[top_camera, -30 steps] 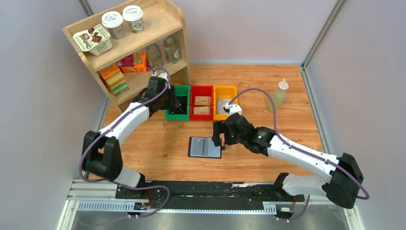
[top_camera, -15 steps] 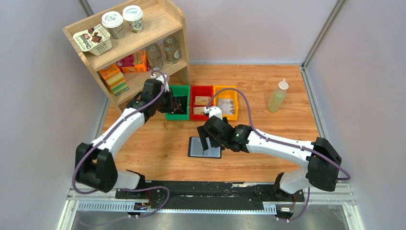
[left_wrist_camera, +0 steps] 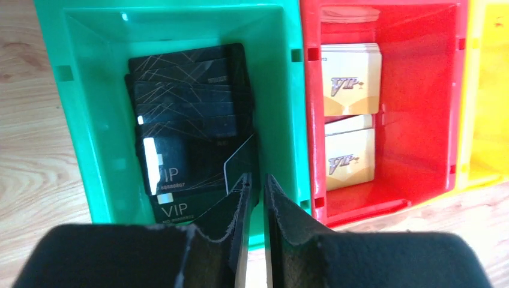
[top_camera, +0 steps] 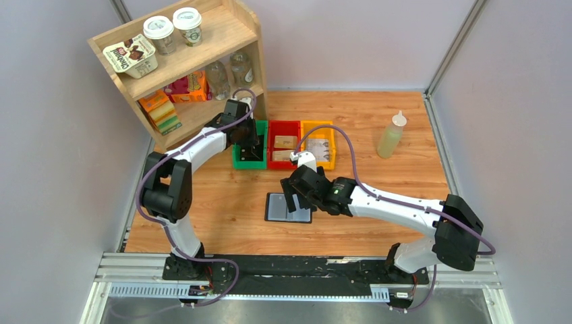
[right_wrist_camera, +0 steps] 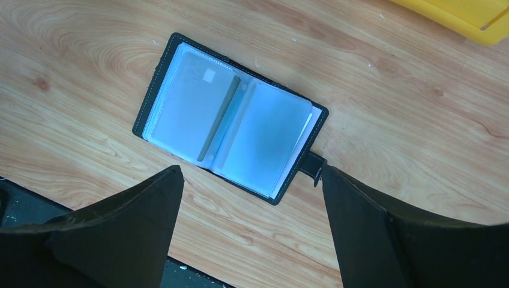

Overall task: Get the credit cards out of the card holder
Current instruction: Remove the credit card from the card holder.

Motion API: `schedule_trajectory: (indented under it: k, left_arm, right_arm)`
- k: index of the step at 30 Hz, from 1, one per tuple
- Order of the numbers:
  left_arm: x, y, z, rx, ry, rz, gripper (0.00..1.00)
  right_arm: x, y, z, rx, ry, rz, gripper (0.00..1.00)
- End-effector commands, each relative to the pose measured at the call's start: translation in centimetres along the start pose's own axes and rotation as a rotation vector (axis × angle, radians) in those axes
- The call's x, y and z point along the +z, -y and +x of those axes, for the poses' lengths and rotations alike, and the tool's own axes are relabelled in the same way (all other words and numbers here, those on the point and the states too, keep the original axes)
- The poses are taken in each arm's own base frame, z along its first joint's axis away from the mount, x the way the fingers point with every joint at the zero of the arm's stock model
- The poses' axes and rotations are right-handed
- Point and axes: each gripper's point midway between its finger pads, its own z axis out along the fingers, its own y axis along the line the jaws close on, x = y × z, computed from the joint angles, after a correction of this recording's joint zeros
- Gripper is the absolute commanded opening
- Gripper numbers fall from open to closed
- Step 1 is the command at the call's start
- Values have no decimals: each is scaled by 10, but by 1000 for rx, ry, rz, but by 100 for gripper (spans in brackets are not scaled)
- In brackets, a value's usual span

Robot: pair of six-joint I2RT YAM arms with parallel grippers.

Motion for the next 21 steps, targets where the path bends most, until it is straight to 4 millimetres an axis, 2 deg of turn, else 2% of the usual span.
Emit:
schedule_trajectory:
  k: [1,5,12,16,21]
  left_arm:
    - [8,-41,14,8,-61,-195,20]
    - [5,-57,18,39,-79,-278,20]
    - [6,-68,36,43,-135,-319,20]
    - [-1,-75,35,69,-119,-353,21]
    - [0,-81,50,82,-149,-373,21]
  right_arm:
    - [-4,1,-10,19,43,9,88]
    - [-5,1,-10,8,44,6,89]
    - [-5,1,-11,9,55,3,89]
    - [-5,2,-11,12,61,-1,89]
    - [-3,1,-10,13,64,-1,90]
